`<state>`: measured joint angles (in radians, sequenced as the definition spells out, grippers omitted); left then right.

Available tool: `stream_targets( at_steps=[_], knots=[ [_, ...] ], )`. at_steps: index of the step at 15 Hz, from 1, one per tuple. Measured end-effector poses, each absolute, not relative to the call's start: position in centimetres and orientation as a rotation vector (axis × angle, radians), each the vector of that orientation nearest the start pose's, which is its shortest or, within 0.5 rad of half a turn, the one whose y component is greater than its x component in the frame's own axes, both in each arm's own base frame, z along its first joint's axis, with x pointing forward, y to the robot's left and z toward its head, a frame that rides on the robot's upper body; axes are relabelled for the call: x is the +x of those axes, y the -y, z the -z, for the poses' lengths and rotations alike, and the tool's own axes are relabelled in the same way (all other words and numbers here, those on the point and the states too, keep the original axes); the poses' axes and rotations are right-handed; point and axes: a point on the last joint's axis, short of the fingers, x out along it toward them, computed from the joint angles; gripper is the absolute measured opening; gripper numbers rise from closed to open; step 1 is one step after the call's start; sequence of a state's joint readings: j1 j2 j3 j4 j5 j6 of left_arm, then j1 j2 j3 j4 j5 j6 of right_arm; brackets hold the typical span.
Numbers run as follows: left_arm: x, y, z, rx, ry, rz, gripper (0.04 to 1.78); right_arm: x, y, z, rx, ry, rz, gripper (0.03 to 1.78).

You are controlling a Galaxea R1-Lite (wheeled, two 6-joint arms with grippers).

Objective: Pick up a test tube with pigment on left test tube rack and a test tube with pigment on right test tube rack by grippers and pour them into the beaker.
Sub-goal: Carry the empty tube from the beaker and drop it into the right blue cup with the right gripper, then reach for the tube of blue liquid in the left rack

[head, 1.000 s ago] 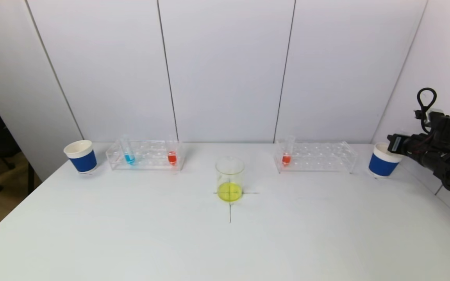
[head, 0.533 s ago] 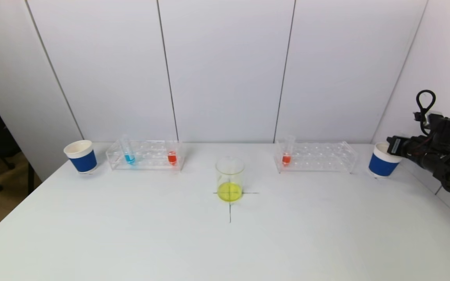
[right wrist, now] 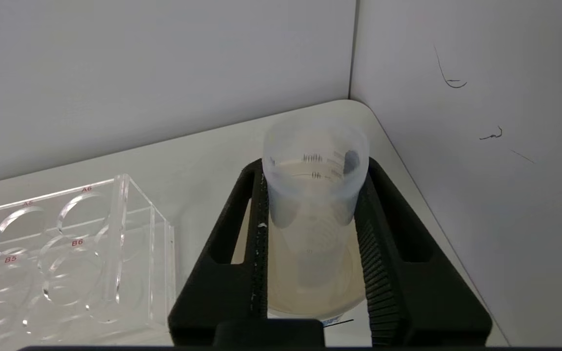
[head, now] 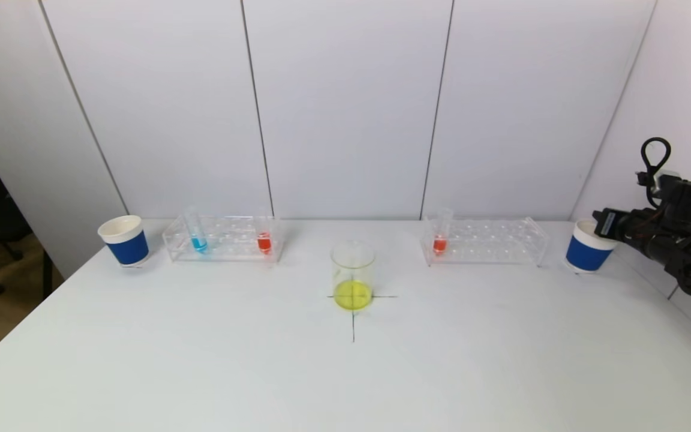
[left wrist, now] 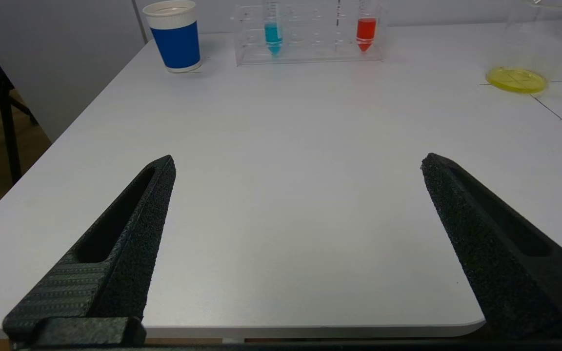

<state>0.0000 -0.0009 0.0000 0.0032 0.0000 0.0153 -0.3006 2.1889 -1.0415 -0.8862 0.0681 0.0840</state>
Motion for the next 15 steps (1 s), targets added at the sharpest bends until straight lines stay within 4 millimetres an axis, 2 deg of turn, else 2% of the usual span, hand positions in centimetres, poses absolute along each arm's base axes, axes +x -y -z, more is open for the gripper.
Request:
stream_targets(
  at_steps=[2,5,8,10,15],
  knots=[
    [-2.3,0.0,-7.5,0.015,-0.002,0.0,1.76,39.5,12.1,-8.9,0.131,-0.249,0.242,0.88],
    [-2.3,0.0,-7.5,0.015,-0.002,0.0,1.76,39.5,12.1,-8.8,0.132,-0.252,0.241,1.37],
    [-2.3,0.0,-7.5,0.016,-0.002,-0.001,1.76,39.5,12.1,-8.8,0.132,-0.252,0.24,1.68],
    [-2.3,0.0,-7.5,0.016,-0.002,-0.001,1.76,39.4,12.0,-9.0,0.132,-0.248,0.235,1.77],
    [-2.3,0.0,-7.5,0.015,-0.002,0.0,1.76,38.6,11.1,-11.1,0.126,-0.207,0.216,1.78]
  ],
)
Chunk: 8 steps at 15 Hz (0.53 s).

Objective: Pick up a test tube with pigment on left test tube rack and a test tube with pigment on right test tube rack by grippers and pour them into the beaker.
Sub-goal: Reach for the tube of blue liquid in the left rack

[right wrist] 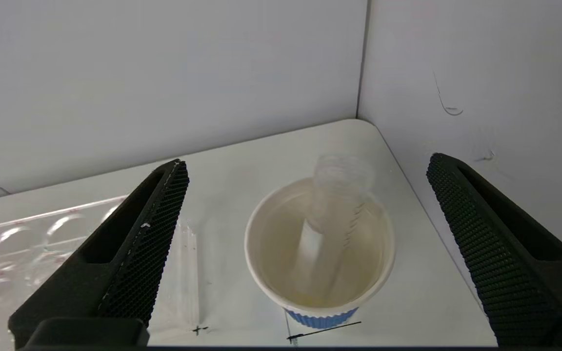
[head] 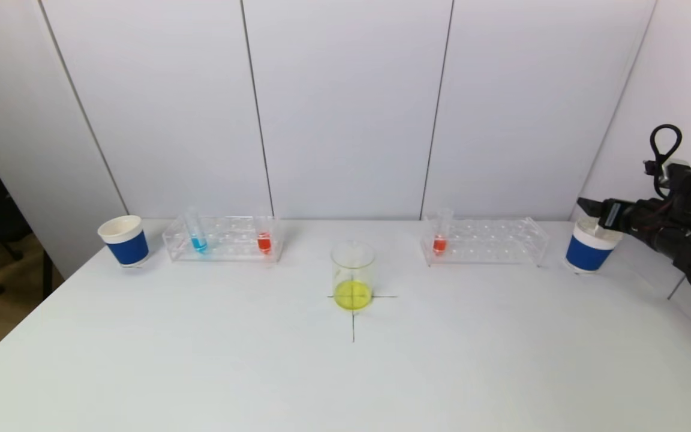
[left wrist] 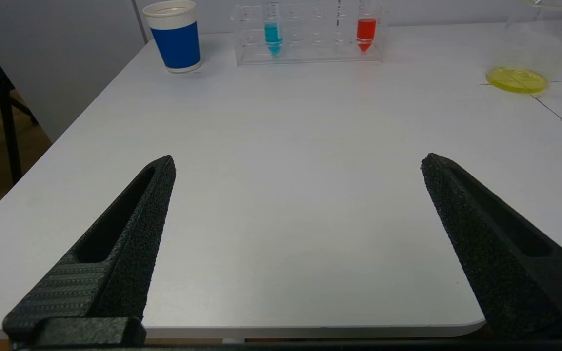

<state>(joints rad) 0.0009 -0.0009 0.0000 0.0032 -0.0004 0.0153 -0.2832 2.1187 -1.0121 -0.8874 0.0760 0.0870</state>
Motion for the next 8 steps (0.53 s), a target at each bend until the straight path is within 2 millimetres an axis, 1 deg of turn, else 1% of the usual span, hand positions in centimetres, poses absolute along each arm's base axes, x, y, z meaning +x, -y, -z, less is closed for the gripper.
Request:
stream_targets(
  at_steps=[2,4,8],
  knots=[
    [-2.3,0.0,-7.5,0.015,-0.002,-0.001,1.76,37.9,9.8,-12.8,0.117,-0.178,0.191,1.78],
    [-2.3,0.0,-7.5,0.015,-0.002,-0.001,1.76,36.7,8.2,-14.7,0.109,-0.144,0.157,1.78],
    [-2.3,0.0,-7.5,0.015,-0.002,-0.001,1.76,33.2,4.2,-18.1,0.096,-0.083,0.074,1.77]
  ],
)
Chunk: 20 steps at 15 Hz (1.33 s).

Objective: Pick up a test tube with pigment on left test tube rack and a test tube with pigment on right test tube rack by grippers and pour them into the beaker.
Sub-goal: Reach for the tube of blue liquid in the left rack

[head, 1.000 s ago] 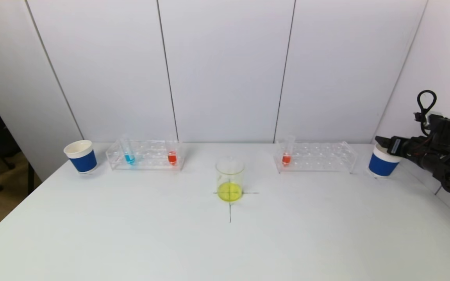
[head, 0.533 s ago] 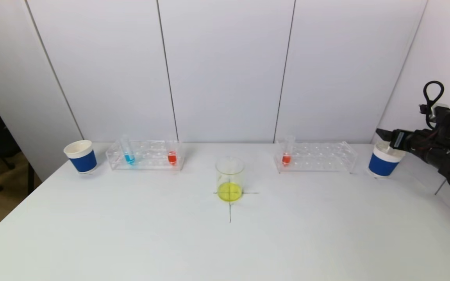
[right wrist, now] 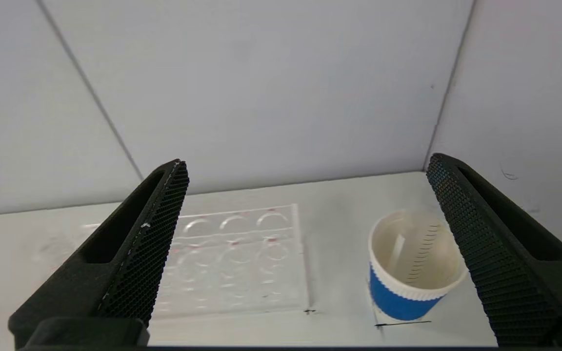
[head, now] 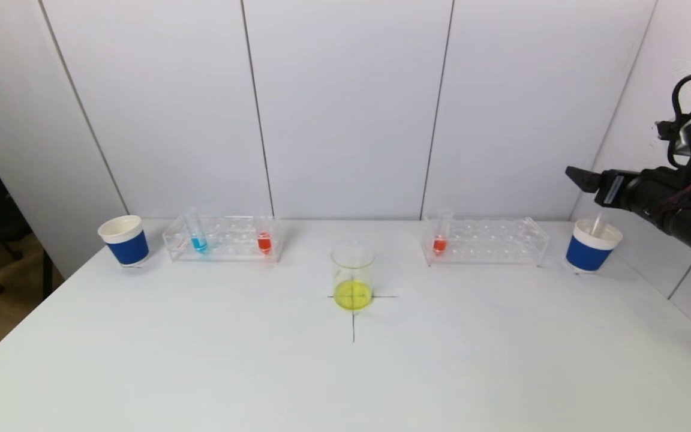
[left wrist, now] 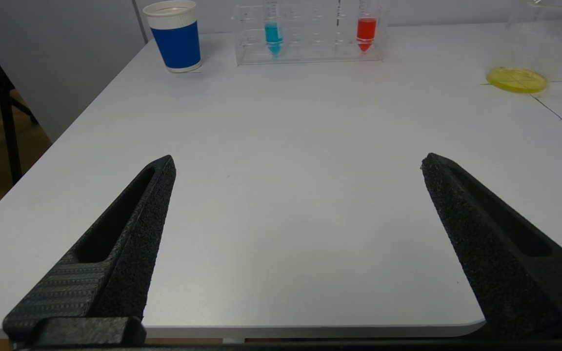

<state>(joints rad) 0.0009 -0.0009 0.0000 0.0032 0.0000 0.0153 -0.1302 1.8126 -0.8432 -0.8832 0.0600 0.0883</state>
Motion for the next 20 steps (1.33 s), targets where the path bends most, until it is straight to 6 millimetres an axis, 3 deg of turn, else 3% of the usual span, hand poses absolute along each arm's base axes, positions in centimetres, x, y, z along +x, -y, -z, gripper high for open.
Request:
stream_targets(
  at_steps=[4,7,13,20],
  knots=[
    [-2.3,0.0,-7.5,0.015,-0.002,0.0,1.76,28.6,0.7,-20.9,0.088,-0.02,-0.003,1.77],
    [-2.3,0.0,-7.5,0.016,-0.002,0.0,1.76,24.5,-0.7,-22.0,0.086,0.017,-0.039,1.77],
    [-2.3,0.0,-7.5,0.015,-0.002,0.0,1.76,16.2,-0.7,-22.4,0.09,0.116,-0.008,1.77],
    [-2.3,0.0,-7.5,0.016,-0.002,0.0,1.76,8.0,-0.1,-21.7,0.089,0.188,0.055,1.77]
  ],
)
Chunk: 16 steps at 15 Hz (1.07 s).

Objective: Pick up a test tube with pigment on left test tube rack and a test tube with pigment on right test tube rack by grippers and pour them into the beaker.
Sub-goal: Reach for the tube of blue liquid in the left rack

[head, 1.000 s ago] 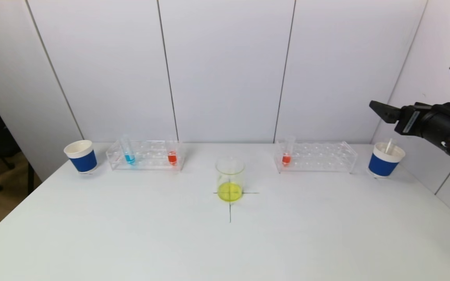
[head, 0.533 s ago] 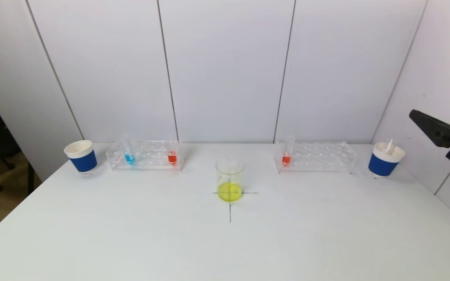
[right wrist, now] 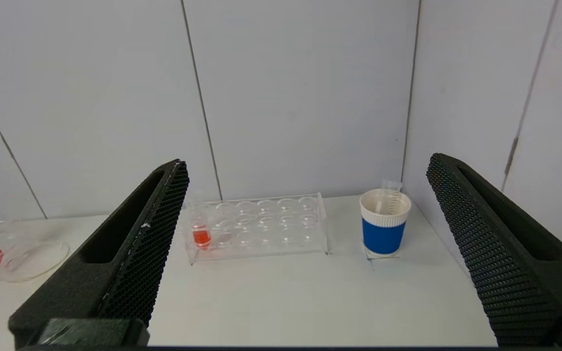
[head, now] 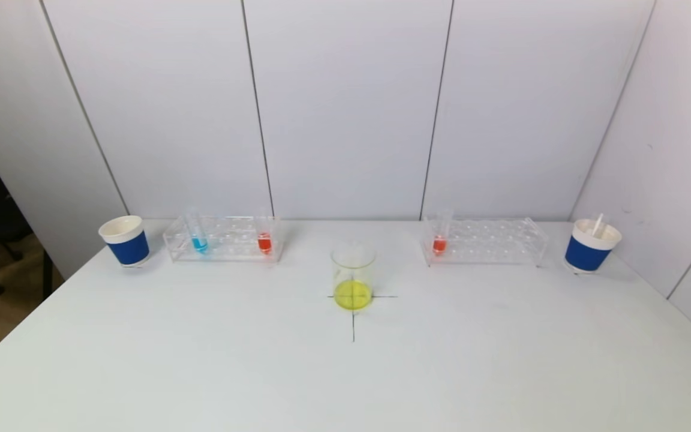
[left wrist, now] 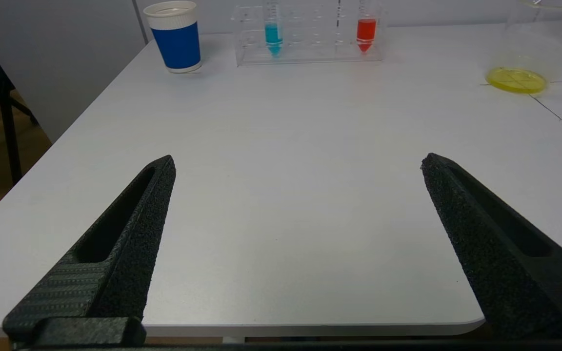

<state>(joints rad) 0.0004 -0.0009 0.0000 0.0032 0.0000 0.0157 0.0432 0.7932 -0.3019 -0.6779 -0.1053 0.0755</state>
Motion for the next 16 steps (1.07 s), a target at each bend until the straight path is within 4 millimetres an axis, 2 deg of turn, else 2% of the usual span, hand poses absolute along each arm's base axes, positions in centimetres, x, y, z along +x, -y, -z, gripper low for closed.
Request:
stream_targets(
  at_steps=[4,7,13,16],
  knots=[
    [-2.3,0.0,-7.5,0.015,-0.002,0.0,1.76,2.9,0.1,-20.1,0.08,0.158,0.065,1.77],
    [-2.3,0.0,-7.5,0.015,-0.002,-0.001,1.76,0.2,0.2,-18.7,0.05,0.163,0.079,1.77],
    [-2.3,0.0,-7.5,0.015,-0.002,-0.001,1.76,-3.3,0.2,-16.2,-0.006,0.21,0.089,1.77],
    [-2.3,0.0,-7.5,0.015,-0.002,-0.001,1.76,-4.1,0.2,-14.3,-0.049,0.225,0.093,1.77]
  ],
)
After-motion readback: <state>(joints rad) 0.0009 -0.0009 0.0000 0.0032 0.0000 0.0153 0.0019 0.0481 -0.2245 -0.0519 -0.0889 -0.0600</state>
